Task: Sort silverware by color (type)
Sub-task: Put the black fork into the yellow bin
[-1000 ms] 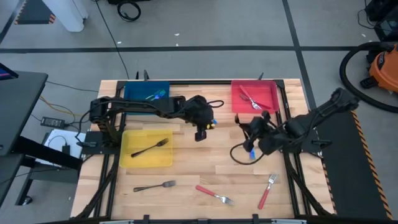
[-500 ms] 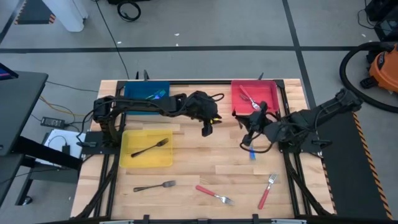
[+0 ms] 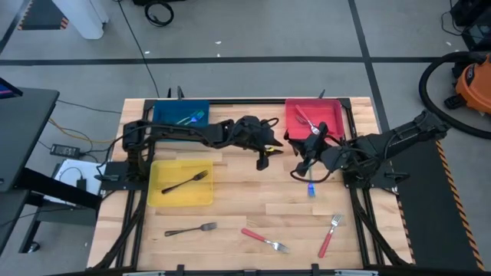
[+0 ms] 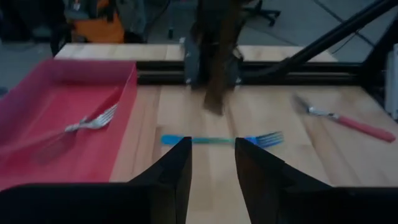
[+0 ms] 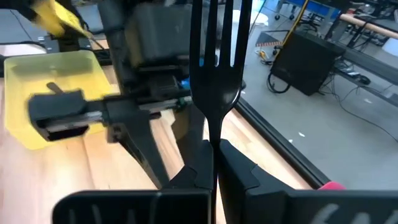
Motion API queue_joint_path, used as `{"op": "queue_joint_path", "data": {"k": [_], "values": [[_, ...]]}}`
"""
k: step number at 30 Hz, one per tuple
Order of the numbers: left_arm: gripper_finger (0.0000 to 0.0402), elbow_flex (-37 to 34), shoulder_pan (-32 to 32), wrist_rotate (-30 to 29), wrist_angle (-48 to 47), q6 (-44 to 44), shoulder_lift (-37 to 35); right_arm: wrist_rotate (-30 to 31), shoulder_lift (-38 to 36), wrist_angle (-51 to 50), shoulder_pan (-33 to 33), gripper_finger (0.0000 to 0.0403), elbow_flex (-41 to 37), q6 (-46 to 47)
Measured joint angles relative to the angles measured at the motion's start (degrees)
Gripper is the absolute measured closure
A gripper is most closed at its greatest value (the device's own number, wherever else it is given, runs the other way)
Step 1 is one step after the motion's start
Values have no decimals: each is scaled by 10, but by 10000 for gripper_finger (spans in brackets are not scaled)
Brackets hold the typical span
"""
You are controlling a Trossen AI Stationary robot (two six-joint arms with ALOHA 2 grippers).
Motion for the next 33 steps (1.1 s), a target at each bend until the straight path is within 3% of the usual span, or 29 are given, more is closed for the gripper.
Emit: {"op": "queue_joint_path", "data": {"k": [8, 11, 15, 19, 33], "values": [[278, 0, -24, -4, 86, -3, 0, -2, 0, 4, 2, 392, 0, 8], [278, 0, -29, -46, 98, -4, 0, -2, 0, 6, 2, 392, 0, 8], [278, 0, -29, -107, 98, -33, 0, 3, 0, 9, 1, 392, 0, 8], [278, 0, -24, -114, 101, -78, 0, 16, 0, 10, -6, 392, 0, 8], [278, 0, -24, -157, 115, -112, -1, 26, 0, 28, -37, 392, 0, 8]]}}
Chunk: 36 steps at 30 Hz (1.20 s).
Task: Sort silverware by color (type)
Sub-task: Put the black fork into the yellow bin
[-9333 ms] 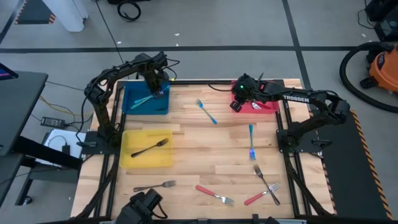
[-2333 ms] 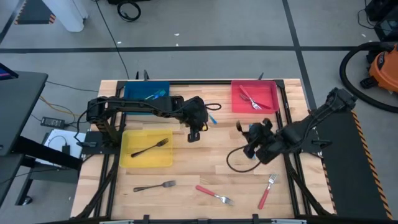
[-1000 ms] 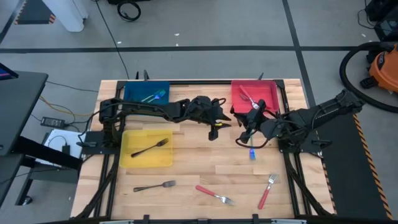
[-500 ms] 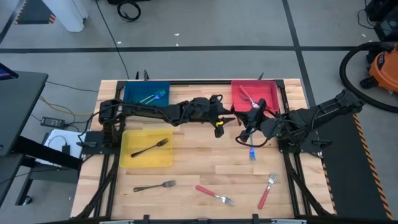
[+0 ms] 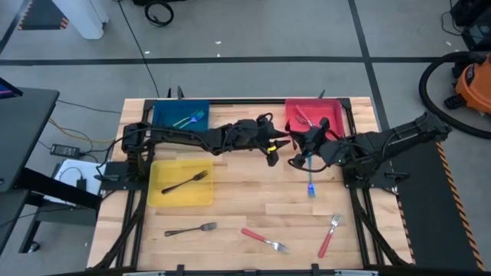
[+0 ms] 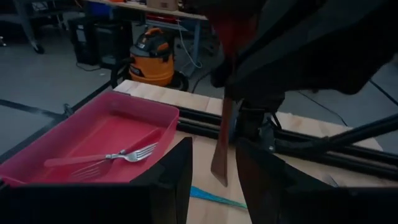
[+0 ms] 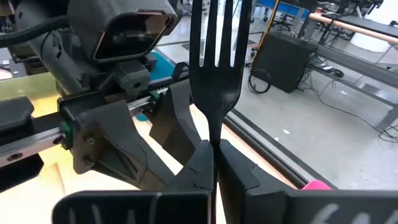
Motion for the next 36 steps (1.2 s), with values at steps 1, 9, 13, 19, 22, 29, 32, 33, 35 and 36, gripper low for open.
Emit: {"op": "queue_joint_path", "data": {"k": [1, 9, 13, 19, 22, 29, 32, 33, 35, 36], "values": [[278, 0, 1, -1, 5, -4, 0, 0, 0, 2, -2, 392, 0, 0], [278, 0, 2, -1, 16, -10, -1, 0, 0, 2, -20, 392, 0, 0], [278, 0, 10, -2, 19, -19, -1, -8, 0, 9, -25, 392, 0, 0], [278, 0, 22, -1, 24, -39, -1, -16, 12, 26, -37, 392, 0, -9], [278, 0, 22, -1, 23, -38, -1, -25, 23, 30, -43, 392, 0, -10], [279, 0, 25, 0, 21, -37, -1, -34, 29, 71, -45, 392, 1, -31], [280, 0, 28, 2, 22, -36, -1, -41, 28, 75, -45, 392, 0, -32], [282, 0, 29, 3, 22, -32, -1, -41, 28, 75, -45, 392, 1, -32], [292, 0, 30, 3, 22, -14, -1, -40, 28, 75, -45, 392, 0, -32], [298, 0, 30, 3, 22, -11, -1, -40, 28, 75, -45, 392, 0, -32]]}}
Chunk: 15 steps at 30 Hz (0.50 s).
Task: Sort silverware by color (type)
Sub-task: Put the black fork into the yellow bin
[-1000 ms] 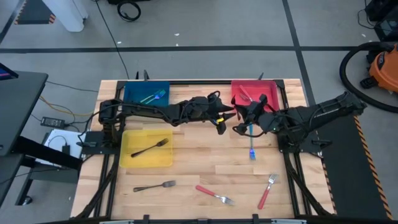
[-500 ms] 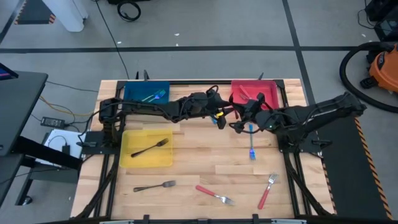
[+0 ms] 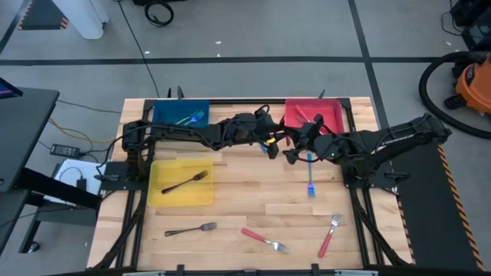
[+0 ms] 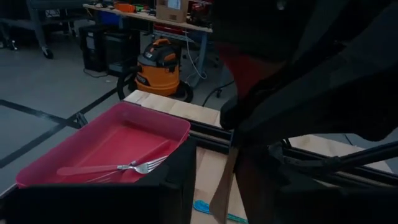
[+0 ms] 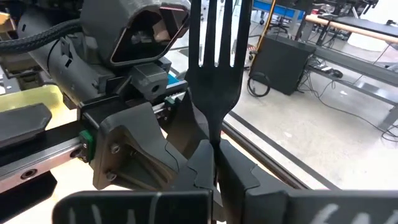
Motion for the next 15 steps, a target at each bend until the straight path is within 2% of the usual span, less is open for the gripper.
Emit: {"op": "queue_joint_path", "data": {"k": [8, 15], "values": [[386, 0, 0, 2, 1, 10, 0, 0, 0, 3, 0, 392, 0, -3], [392, 0, -1, -3, 0, 29, 0, -2, 0, 2, -8, 392, 0, -4]]}}
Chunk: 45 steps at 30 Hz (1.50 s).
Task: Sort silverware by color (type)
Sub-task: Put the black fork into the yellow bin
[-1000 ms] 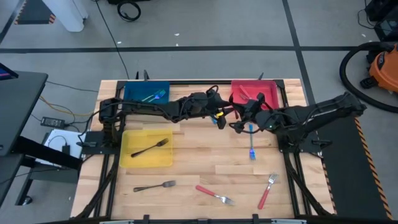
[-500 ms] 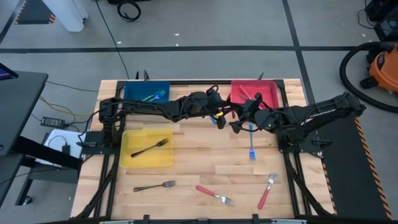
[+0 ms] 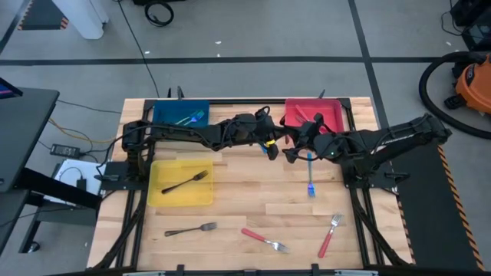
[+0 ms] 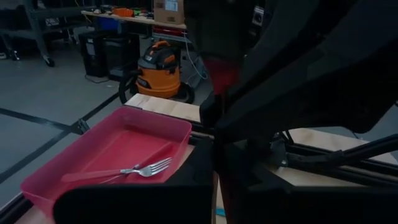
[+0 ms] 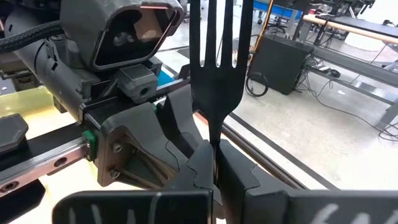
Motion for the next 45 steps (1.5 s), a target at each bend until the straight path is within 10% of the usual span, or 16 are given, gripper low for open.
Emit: {"op": "queue_joint_path", "data": {"k": [36, 45], "values": [[401, -1, 1, -4, -35, 58, -2, -33, -20, -8, 3, 325, 0, -17], [401, -1, 5, -1, -210, 79, -66, -49, -47, -36, 46, 325, 0, -13]]}}
